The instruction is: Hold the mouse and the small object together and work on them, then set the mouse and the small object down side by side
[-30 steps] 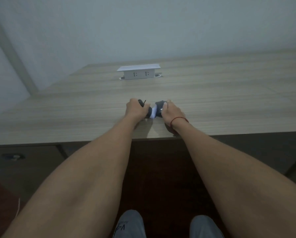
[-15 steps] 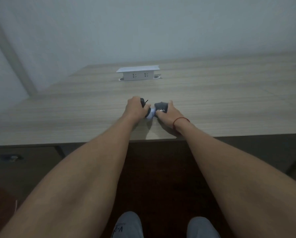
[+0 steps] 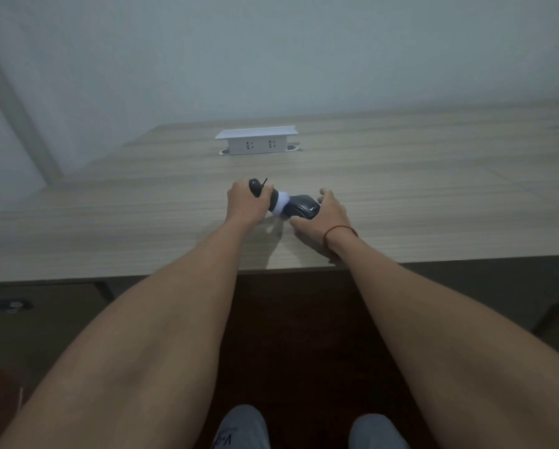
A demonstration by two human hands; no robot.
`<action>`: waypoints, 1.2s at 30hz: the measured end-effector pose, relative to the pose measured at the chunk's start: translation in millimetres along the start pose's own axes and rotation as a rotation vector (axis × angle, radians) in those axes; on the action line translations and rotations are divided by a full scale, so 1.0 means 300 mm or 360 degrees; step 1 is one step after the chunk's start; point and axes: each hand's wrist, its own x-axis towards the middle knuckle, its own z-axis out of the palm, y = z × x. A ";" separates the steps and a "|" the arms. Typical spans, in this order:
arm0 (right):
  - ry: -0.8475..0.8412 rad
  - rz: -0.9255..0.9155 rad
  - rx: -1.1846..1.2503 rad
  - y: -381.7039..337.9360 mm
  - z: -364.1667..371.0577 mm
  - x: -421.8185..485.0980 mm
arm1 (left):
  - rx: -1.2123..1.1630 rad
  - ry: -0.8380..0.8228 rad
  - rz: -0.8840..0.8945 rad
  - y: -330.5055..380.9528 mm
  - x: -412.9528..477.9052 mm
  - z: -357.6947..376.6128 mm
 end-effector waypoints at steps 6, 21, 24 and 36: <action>0.0170 -0.0004 -0.0282 -0.002 0.026 0.012 | -0.0186 -0.0089 -0.0024 0.039 -0.003 0.012; 0.0343 0.0063 -0.0569 0.003 0.015 -0.013 | 0.0247 -0.0075 0.0132 -0.014 -0.010 0.025; 0.0231 0.0063 -0.0536 0.003 0.017 -0.009 | 0.0159 0.0082 -0.0038 -0.038 -0.015 0.024; 0.0033 0.0127 -0.0252 0.031 -0.028 0.003 | 0.0428 0.0000 -0.0188 -0.074 -0.055 0.031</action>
